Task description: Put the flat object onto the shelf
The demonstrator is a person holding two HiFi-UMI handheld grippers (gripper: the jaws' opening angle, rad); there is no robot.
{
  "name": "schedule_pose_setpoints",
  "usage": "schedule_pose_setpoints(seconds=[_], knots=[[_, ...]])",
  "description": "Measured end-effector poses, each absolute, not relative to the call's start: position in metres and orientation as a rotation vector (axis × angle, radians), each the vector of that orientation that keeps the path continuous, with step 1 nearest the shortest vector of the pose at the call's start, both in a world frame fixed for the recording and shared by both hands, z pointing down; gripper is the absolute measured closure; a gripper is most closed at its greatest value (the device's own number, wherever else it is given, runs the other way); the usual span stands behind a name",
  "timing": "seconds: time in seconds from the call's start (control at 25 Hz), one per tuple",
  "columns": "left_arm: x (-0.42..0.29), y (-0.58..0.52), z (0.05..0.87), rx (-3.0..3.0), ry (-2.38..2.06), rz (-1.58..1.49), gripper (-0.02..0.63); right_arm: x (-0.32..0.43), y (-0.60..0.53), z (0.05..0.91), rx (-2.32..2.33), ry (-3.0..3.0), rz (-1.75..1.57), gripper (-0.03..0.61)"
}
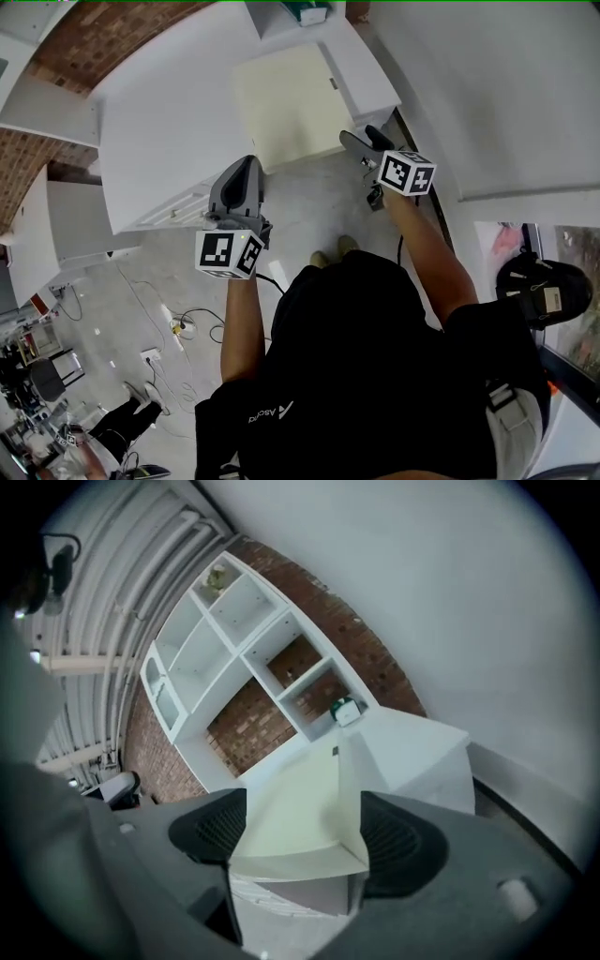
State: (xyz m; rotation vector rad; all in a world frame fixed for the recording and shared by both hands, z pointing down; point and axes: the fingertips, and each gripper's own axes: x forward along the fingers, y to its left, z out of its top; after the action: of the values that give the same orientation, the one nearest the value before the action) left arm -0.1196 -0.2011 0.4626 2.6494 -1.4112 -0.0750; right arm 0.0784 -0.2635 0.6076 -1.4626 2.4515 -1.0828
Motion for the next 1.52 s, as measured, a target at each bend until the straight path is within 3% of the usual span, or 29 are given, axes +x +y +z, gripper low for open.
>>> schedule_pose_setpoints(seconds=[0.4, 1.08, 1.16, 1.24, 1.28, 1.52], knots=[[-0.131, -0.212, 0.485, 2.586, -1.449, -0.018, 0.615, 0.075, -0.276, 0.674, -1.301, 2.081, -1.505, 0.149], [-0.154, -0.202, 0.493, 2.513, -1.542, 0.033, 0.615, 0.024, -0.3, 0.68, -0.916, 1.678, -1.623, 0.156], [-0.157, -0.201, 0.493, 2.507, -1.548, 0.035, 0.615, 0.022, -0.302, 0.68, -0.91, 1.643, -1.624, 0.179], [-0.158, -0.2, 0.492, 2.505, -1.551, 0.033, 0.615, 0.022, -0.304, 0.68, -0.91, 1.626, -1.614, 0.276], [-0.159, -0.199, 0.492, 2.503, -1.551, 0.032, 0.615, 0.022, -0.304, 0.68, -0.911, 1.619, -1.611, 0.295], [-0.161, -0.195, 0.494, 2.502, -1.543, 0.032, 0.615, 0.024, -0.297, 0.677, -0.922, 1.585, -1.623, 0.318]])
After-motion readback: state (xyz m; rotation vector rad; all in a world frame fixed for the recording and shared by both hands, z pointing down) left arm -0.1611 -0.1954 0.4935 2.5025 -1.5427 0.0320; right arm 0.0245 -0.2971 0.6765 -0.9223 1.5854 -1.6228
